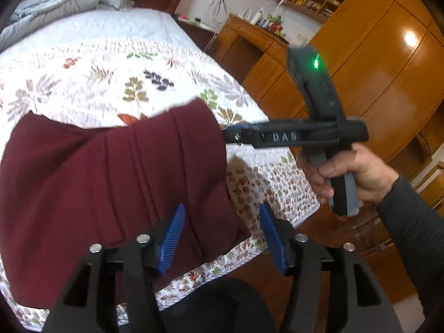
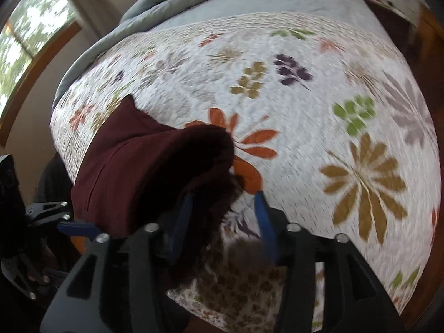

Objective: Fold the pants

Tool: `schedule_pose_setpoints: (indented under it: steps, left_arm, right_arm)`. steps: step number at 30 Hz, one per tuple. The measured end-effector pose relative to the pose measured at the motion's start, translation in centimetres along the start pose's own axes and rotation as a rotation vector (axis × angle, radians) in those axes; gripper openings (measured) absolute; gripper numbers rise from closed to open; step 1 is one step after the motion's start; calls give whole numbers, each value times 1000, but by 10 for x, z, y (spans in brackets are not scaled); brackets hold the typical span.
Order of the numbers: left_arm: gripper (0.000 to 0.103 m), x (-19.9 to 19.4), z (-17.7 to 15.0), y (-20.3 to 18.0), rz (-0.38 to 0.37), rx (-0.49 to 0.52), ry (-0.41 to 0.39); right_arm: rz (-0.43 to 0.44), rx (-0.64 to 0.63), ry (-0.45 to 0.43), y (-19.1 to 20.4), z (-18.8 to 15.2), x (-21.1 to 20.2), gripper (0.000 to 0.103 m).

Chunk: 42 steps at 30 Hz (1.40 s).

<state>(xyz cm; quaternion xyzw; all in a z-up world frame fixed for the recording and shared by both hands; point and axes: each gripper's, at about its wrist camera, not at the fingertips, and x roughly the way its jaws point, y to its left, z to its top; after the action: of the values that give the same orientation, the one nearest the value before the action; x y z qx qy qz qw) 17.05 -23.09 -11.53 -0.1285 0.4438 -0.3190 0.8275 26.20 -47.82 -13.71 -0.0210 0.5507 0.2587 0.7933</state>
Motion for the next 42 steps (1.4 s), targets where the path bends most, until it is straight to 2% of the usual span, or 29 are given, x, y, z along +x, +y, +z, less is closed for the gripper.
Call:
schedule_pose_setpoints:
  steps: [3,4,6,8,11,13,16,20,25,27,28,29,30,31,35,38,40,42]
  left_arm:
    - [60,-11,2,6,-4,-15,-6]
    - [61,-18,2,10,-14,-21,-9]
    - [67,-34,3,23,-33,-26,-28]
    - [73,-52,8,44,-46,-41,-68]
    - [75,-75,18,87,-33,-89,-110]
    - [75,-85,23,117,-21,-124,-116]
    - [75,-94,27,159,-19,-190,-116]
    - [75,-92,21,197,-75,-299,-107]
    - [75,-81,8,228,-122,-417,-96]
    - [75,-77,4,231,-140,-424,-94]
    - [75,-78,0,233,-145,-423,-95]
    - [75,-77,-2,236,-151,-426,-98]
    - [75,-78,-4,237,-156,-432,-104]
    - [75,-78,-5,240,-161,-445,-110]
    - [75,-82,-9,247,-163,-471,-130]
    - [75,-85,-12,251,-163,-486,-141]
    - [75,-87,-14,252,-159,-490,-145]
    - [75,-87,-17,252,-154,-489,-148]
  right_arm:
    - [12,142,-39,-19,-14,-11,68]
    - [24,183,-48,-24,-17,-14,75]
    - [99,326,-88,-40,-30,-23,81]
    - [256,467,-129,-53,-48,-26,88]
    - [501,593,-176,-56,-73,-16,90]
    - [544,623,-167,-50,-81,-1,91]
    - [551,617,-96,-37,-83,26,91]
    - [614,616,-98,-23,-76,40,91]
    - [636,582,-59,-4,-63,49,92]
    - [631,550,-56,5,-59,48,86]
    - [603,534,-38,10,-56,51,70]
    - [581,527,-23,13,-53,53,41]
    - [569,518,-8,15,-50,55,29]
    - [562,514,-1,17,-45,58,23]
    - [495,427,-45,42,-5,44,19]
    - [463,275,-127,84,31,16,18]
    - [432,177,-170,106,35,-1,18]
    - [378,179,-184,98,20,-1,18]
